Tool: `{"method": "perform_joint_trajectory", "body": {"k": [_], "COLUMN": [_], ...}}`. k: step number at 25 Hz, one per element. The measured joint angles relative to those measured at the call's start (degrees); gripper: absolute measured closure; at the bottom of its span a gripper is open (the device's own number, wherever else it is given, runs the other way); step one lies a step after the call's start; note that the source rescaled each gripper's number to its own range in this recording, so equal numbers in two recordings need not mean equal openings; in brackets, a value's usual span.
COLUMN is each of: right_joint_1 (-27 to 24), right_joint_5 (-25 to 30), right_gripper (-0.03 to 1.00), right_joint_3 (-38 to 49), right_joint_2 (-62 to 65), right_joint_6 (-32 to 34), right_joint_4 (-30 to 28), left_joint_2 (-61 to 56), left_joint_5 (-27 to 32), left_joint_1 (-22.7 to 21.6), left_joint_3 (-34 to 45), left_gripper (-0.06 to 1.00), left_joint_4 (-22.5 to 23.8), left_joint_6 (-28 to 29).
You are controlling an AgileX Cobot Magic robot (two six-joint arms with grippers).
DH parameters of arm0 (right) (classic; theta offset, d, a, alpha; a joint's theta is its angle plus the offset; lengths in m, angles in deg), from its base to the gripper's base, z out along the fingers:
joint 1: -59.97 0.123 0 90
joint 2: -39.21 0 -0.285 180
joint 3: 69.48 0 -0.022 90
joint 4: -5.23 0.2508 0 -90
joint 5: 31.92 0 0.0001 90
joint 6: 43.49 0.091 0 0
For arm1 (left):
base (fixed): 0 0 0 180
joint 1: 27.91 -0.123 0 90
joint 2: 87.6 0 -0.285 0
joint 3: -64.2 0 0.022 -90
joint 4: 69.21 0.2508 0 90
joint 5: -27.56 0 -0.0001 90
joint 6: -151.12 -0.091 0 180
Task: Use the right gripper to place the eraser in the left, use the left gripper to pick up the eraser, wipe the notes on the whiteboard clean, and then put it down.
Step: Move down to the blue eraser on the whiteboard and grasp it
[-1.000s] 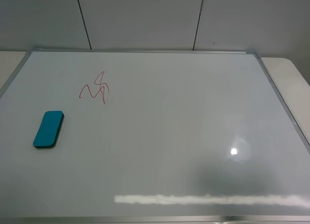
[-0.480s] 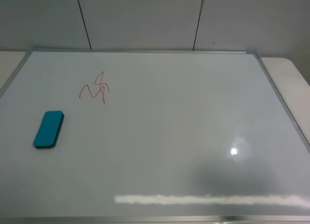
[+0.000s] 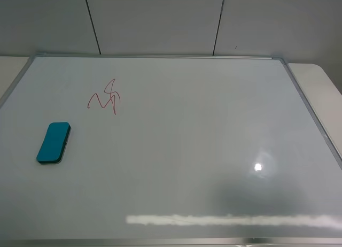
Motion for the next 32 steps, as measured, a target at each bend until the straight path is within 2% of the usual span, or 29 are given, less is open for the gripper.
{"method": "perform_joint_trajectory", "body": {"k": [8, 12, 21, 26, 32], "right_joint_1": [0.0, 0.0, 0.0, 0.0, 0.0], "right_joint_5": [-0.1, -0.1, -0.2, -0.3, -0.3], "right_gripper": [-0.03, -0.03, -0.03, -0.03, -0.03], "right_joint_3": [0.0, 0.0, 0.0, 0.0, 0.0], "right_joint_2": [0.0, 0.0, 0.0, 0.0, 0.0], "right_joint_6": [0.1, 0.1, 0.2, 0.2, 0.2], "right_joint_4": [0.0, 0.0, 0.0, 0.0, 0.0], "left_joint_2": [1.2, 8.2, 36.2, 52.5, 66.7], "left_joint_5": [-0.3, -4.7, -15.2, -16.6, -17.3], "left_joint_1": [0.0, 0.0, 0.0, 0.1, 6.0], "left_joint_3": [-0.6, -1.8, -3.5, -8.7, -14.1], "left_gripper": [-0.06, -0.06, -0.06, -0.06, -0.06], "left_joint_4": [0.0, -0.5, -3.8, -6.9, -7.5], "left_joint_6": [0.0, 0.1, -3.0, -4.3, -4.0]}}
